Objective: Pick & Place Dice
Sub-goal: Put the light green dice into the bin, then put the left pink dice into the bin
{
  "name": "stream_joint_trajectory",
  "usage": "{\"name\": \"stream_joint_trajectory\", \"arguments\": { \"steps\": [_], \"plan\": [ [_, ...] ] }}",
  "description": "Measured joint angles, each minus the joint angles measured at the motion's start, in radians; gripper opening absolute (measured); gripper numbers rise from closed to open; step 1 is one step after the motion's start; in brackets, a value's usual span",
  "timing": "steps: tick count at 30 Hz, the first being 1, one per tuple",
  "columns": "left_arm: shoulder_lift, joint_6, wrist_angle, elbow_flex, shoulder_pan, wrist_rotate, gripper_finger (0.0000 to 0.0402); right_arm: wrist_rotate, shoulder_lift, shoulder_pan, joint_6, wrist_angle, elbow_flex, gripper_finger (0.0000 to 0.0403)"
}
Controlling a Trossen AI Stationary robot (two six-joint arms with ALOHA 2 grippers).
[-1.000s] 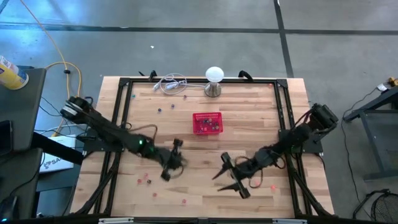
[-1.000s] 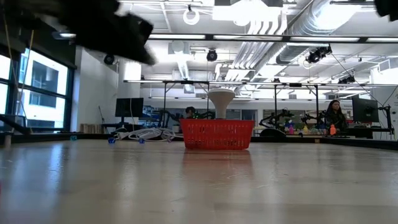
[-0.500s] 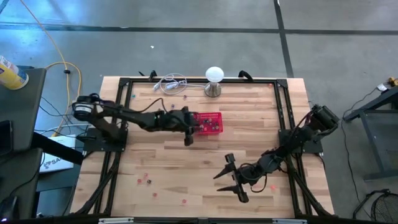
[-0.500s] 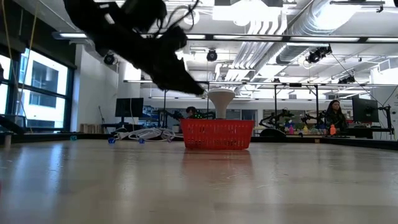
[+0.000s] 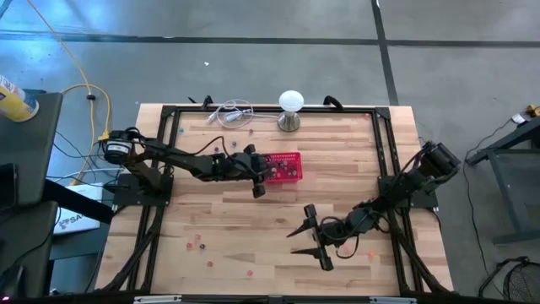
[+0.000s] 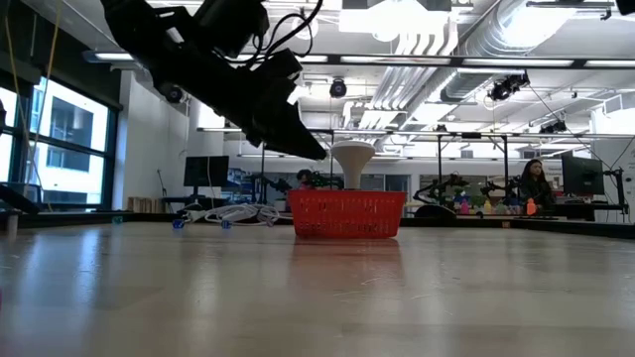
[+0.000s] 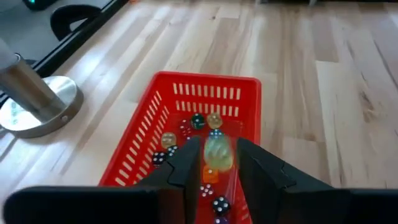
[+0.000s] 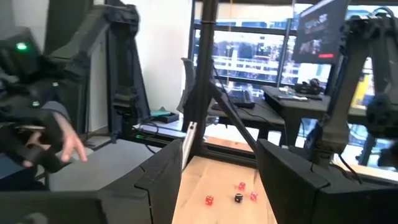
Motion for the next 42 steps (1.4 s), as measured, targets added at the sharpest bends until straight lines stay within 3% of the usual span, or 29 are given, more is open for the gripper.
{"name": "stream_joint_trajectory", "arguments": {
  "steps": [9,15,20,24,26,28,30,36,42],
  "plan": [
    [0.0,0.039,0.0,0.0,-0.028,-0.002,0.0167,-0.008,0.0,-0.03,0.095,-0.024,0.0,0.0195],
    [-0.097,0.025,-0.037,0.001,-0.093,0.004,0.0176,-0.01,0.0,-0.026,0.101,-0.04,0.0,0.0195],
    [-0.31,-0.129,-0.378,0.002,-0.186,0.112,0.0176,-0.009,0.0,-0.027,0.101,-0.055,0.0,0.0195],
    [-0.48,-0.31,-0.677,0.002,-0.286,0.295,0.0176,-0.009,0.0,-0.027,0.101,-0.062,0.0,0.0195],
    [-0.535,-0.355,-0.774,0.002,-0.357,0.388,0.0176,-0.009,0.0,-0.027,0.101,-0.062,0.0,0.0195],
    [-0.57,-0.374,-0.835,0.002,-0.448,0.418,0.0176,-0.008,0.0,-0.027,0.101,-0.06,0.0,0.0195],
    [-0.577,-0.411,-0.868,0.002,-0.549,0.385,0.0176,-0.009,0.0,-0.027,0.101,-0.057,0.0,0.0195],
    [-0.53,-0.577,-0.872,0.001,-0.805,0.094,0.0168,-0.008,0.0,-0.029,0.1,-0.04,0.0,0.0195],
    [-0.422,-0.817,-0.866,0.001,-0.93,0.033,0.0165,-0.008,0.0,-0.029,0.101,-0.038,0.0,0.0195]
  ]
}}
